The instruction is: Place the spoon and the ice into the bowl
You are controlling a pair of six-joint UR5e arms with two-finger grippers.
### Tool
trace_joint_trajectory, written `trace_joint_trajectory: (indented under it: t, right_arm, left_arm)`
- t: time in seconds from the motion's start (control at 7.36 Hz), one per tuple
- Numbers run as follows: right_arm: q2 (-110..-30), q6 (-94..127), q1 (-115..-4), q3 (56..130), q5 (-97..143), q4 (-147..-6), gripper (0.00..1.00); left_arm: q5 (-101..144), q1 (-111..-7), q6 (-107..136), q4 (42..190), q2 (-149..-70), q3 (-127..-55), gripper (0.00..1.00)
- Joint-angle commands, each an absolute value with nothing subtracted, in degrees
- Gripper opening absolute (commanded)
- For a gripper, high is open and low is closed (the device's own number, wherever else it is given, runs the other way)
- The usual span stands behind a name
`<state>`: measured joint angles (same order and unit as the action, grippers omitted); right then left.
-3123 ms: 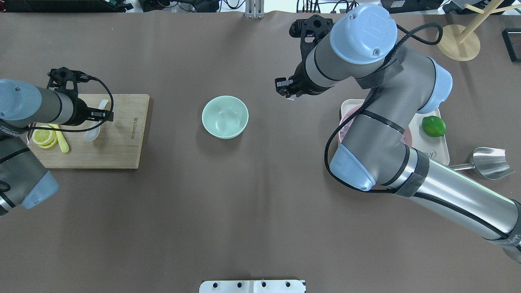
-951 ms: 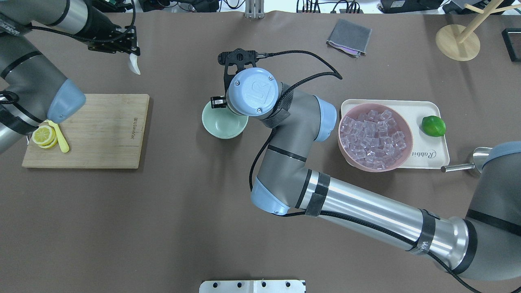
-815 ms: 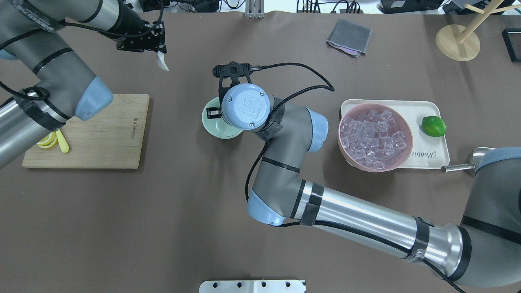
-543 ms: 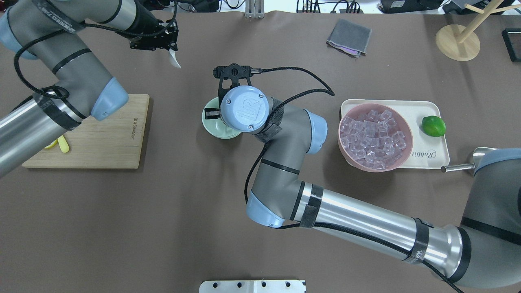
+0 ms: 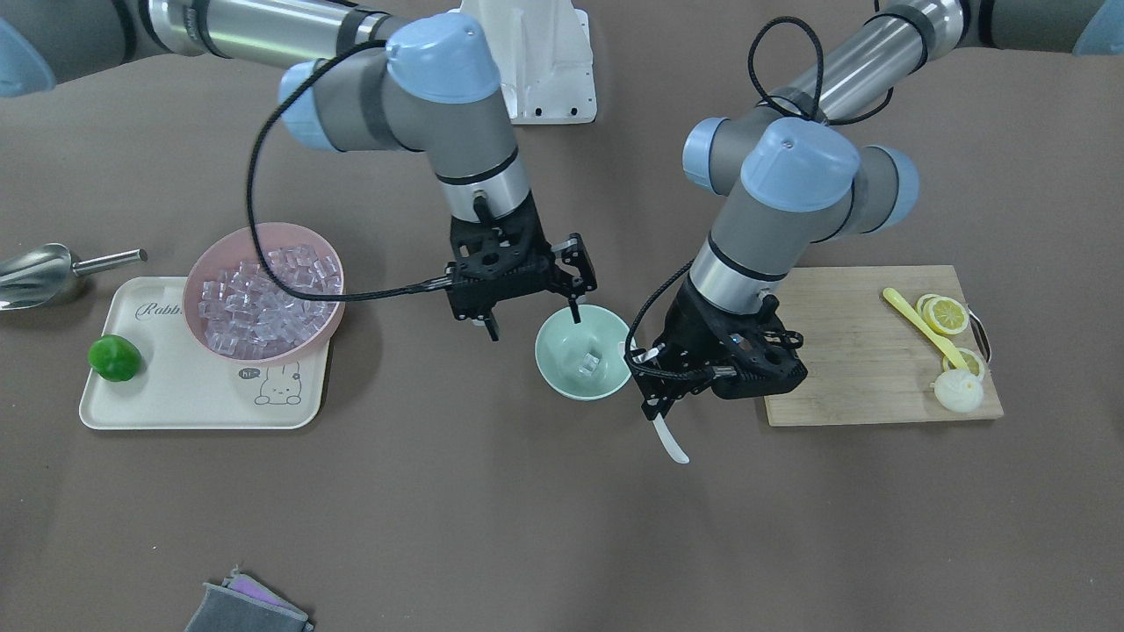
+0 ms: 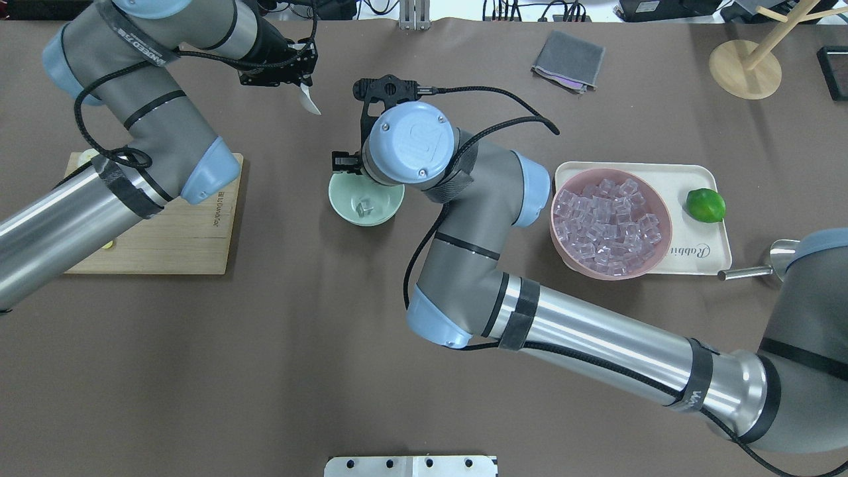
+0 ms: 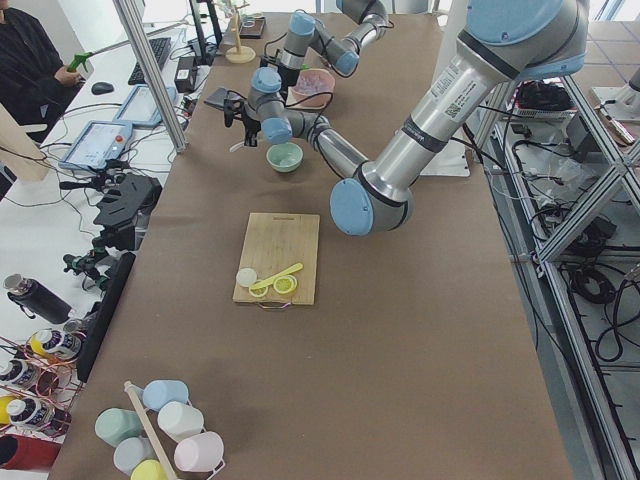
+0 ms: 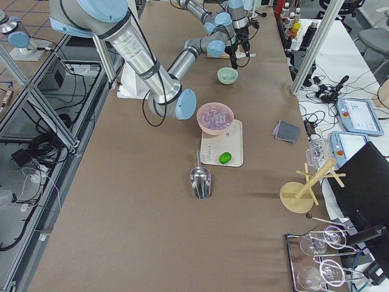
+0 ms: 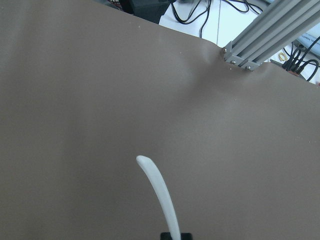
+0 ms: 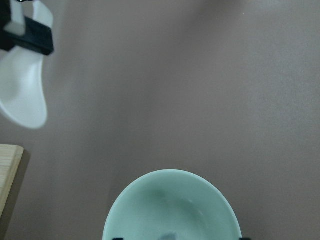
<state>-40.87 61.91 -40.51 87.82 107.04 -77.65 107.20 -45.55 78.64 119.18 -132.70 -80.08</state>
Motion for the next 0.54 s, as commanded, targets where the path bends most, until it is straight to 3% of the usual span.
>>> trace_joint_trajectory:
  t: [0.0,0.41]
  right_arm:
    - [-46.5,53.5,-49.8,92.6,119.8,-80.0,1.00]
    - [-48.7,50.4,-53.5,92.8,123.7,-80.0,1.00]
  left_arm:
    - [99.1,-38.9,81.7,119.4,-132.7,-79.7,0.00]
    - [98.6,-36.6,82.0,119.2,-131.9,-79.8,0.00]
